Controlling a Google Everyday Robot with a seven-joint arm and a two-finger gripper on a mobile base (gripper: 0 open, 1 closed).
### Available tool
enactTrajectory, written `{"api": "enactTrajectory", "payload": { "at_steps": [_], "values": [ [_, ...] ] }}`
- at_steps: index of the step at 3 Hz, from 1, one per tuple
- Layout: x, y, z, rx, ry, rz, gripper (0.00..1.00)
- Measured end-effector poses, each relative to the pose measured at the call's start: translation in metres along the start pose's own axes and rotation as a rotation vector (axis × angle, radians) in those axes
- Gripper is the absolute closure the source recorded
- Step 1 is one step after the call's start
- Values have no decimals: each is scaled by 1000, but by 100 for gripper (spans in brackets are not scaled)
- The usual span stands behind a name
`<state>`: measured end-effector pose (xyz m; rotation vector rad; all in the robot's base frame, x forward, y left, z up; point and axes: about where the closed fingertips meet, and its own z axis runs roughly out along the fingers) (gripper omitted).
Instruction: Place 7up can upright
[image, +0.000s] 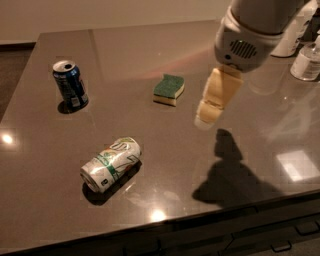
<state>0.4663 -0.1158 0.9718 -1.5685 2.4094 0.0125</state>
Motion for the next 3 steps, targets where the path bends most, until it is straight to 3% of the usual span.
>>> {"api": "enactTrajectory", "payload": {
  "at_steps": [2,3],
  "values": [
    [-26,30,18,-27,29,260,0],
    [-38,47,28,-37,49,354,0]
  ]
}}
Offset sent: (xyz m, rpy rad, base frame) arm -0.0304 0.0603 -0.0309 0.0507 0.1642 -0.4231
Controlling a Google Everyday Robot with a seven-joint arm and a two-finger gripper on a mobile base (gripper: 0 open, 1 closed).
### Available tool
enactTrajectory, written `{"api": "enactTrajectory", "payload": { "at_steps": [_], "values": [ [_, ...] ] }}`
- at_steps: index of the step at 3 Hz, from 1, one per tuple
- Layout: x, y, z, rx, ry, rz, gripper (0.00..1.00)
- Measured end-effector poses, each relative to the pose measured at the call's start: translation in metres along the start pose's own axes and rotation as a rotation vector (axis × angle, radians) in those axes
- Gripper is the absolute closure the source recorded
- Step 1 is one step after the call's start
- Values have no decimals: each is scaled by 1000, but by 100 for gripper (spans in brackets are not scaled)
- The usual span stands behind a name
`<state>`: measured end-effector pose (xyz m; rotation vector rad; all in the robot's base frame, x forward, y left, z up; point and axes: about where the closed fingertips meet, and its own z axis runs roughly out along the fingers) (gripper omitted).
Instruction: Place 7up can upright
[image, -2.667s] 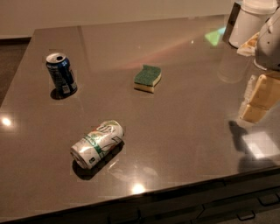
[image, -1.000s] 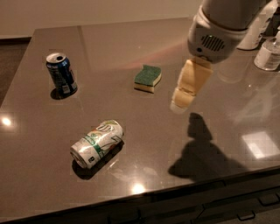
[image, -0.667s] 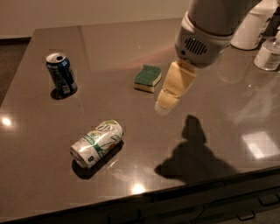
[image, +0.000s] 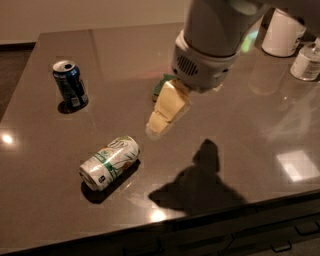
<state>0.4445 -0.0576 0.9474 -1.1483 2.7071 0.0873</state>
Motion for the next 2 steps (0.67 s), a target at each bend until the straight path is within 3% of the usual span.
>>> {"api": "enactTrajectory", "payload": {
  "at_steps": [1,2],
  "values": [
    [-7,22,1,55,-48,3,0],
    [-7,22,1,55,-49,3,0]
  ]
}}
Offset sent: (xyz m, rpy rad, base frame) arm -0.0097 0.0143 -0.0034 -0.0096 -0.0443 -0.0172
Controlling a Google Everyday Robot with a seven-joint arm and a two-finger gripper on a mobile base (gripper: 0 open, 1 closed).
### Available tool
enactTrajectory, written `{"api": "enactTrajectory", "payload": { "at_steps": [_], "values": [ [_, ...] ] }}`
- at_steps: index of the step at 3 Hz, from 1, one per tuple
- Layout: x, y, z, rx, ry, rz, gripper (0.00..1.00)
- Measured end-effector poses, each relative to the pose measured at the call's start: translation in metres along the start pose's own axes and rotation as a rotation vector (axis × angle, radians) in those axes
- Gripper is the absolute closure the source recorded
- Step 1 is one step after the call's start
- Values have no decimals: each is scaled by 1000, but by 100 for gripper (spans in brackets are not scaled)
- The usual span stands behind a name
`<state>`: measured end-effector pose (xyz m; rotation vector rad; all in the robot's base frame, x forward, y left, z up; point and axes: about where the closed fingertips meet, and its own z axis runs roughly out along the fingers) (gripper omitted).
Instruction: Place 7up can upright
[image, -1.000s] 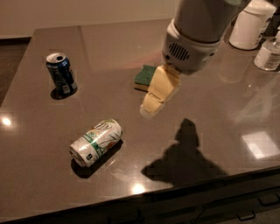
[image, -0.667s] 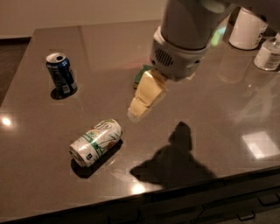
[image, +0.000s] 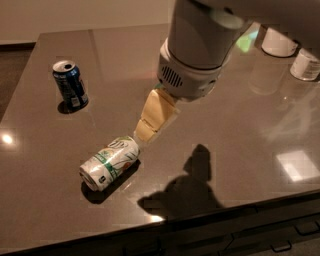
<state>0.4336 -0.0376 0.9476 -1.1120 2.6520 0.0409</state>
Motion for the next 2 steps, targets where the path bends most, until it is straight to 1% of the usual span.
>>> {"api": "enactTrajectory", "payload": {
  "at_steps": [1,2],
  "values": [
    [-9,-1,3,4,9,39,0],
    [-37,2,15,36,3,124,0]
  ]
}}
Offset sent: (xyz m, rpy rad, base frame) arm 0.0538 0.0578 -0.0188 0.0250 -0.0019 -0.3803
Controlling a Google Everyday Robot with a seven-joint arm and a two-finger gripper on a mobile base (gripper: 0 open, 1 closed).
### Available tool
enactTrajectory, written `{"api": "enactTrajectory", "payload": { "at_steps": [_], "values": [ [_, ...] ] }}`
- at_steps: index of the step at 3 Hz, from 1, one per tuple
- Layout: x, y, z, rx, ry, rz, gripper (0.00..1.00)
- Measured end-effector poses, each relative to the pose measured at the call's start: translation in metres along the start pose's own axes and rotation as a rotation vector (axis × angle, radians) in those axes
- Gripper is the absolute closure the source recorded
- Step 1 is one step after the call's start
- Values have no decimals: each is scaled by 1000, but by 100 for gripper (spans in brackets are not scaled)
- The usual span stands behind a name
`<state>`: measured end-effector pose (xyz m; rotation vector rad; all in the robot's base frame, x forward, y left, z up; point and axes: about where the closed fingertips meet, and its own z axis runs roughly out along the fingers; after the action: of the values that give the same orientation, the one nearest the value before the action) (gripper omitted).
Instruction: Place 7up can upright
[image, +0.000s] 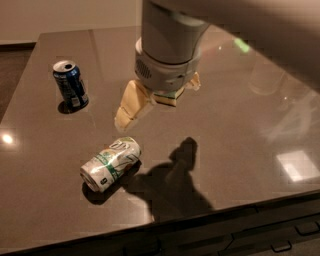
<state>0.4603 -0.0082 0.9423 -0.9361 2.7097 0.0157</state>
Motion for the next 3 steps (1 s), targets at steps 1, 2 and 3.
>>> {"api": "enactTrajectory", "payload": {
  "at_steps": [1,2,3],
  "values": [
    [-26,14,12,27,-8,110,0],
    [-44,31,19,42,5,221,0],
    [-47,39,30,6,59,396,0]
  ]
}}
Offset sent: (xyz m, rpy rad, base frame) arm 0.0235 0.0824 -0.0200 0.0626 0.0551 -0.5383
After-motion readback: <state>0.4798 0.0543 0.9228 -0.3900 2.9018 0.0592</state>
